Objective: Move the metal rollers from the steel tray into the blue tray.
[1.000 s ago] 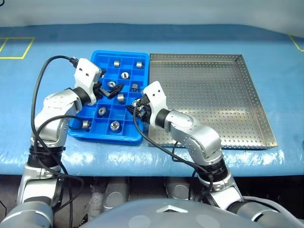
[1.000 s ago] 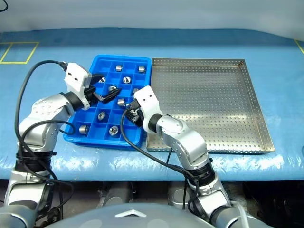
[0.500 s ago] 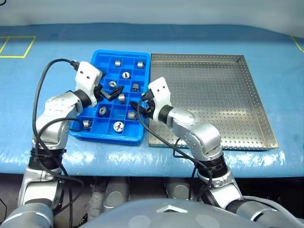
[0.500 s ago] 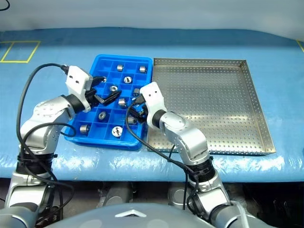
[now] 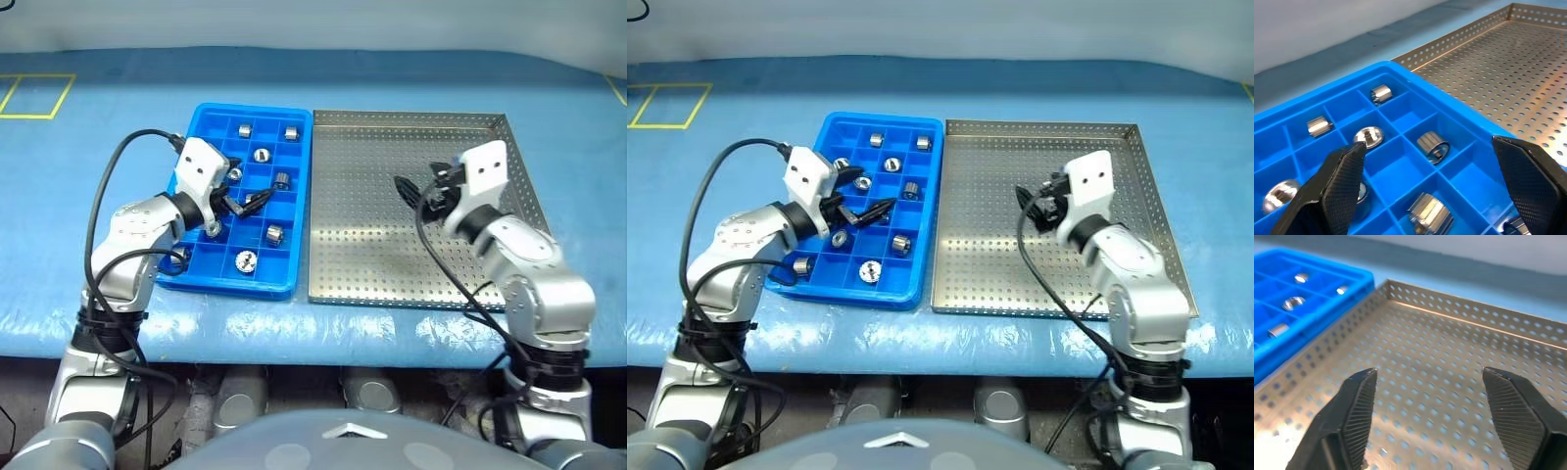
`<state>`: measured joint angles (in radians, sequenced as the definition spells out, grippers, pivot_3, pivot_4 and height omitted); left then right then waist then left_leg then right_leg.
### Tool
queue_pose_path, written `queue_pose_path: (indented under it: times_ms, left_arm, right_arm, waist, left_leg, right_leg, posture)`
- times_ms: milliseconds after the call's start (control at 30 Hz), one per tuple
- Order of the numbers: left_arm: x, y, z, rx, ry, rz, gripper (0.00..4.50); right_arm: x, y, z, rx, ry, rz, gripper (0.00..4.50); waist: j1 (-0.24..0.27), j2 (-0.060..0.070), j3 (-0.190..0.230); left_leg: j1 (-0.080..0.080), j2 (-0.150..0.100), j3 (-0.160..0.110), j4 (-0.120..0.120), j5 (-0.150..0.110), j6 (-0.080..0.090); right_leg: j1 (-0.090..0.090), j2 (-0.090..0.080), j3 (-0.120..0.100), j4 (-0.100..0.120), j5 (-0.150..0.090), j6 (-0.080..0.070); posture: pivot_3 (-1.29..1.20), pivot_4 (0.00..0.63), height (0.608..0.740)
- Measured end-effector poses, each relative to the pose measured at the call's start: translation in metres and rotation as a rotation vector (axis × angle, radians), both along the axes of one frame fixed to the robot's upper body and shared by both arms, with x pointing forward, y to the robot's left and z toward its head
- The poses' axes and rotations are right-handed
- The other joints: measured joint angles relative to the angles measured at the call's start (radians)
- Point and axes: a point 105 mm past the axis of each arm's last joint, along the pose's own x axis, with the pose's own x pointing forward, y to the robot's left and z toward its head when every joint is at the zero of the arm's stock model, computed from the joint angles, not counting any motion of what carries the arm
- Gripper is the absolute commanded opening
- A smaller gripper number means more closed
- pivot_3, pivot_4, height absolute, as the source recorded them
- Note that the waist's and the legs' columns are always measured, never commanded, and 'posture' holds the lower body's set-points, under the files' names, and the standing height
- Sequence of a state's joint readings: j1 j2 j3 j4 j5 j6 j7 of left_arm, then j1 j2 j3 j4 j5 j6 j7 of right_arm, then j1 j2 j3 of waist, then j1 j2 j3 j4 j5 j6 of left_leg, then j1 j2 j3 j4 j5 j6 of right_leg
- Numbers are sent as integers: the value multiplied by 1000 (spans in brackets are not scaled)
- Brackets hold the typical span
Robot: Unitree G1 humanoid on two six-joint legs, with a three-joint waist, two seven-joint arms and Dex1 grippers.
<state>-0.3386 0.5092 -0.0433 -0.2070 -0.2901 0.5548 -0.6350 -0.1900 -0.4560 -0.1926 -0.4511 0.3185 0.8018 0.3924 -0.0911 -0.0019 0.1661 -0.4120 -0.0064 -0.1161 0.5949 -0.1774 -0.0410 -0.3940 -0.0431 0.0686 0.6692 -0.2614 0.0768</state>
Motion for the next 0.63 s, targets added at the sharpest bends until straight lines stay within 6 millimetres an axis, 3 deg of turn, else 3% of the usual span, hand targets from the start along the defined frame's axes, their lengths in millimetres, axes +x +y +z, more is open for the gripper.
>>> queue_pose_path:
  times_ms: [67,333,633]
  left_arm:
    - [-1,-4,-1,-5,4,-17,4500]
    - [-13,-25,-16,5,48,-135,4500]
    - [-12,-32,-10,-11,19,-151,4500]
  right_arm:
    - [-3,-4,1,22,2,13,4478]
    - [-20,12,4,74,5,186,4478]
    - [-23,22,-6,78,42,217,4478]
  waist:
    - [-4,0,0]
    - [-2,0,0]
    - [3,0,0]
  left_leg:
    - [0,1,0,0,0,0]
    - [0,1,0,2,0,0]
    - [0,1,0,2,0,0]
  right_leg:
    - [0,1,0,0,0,1]
    - [1,1,0,0,0,2]
    - [1,1,0,-1,0,2]
  posture:
    - [-97,150,740]
    - [-98,150,740]
    - [-87,150,740]
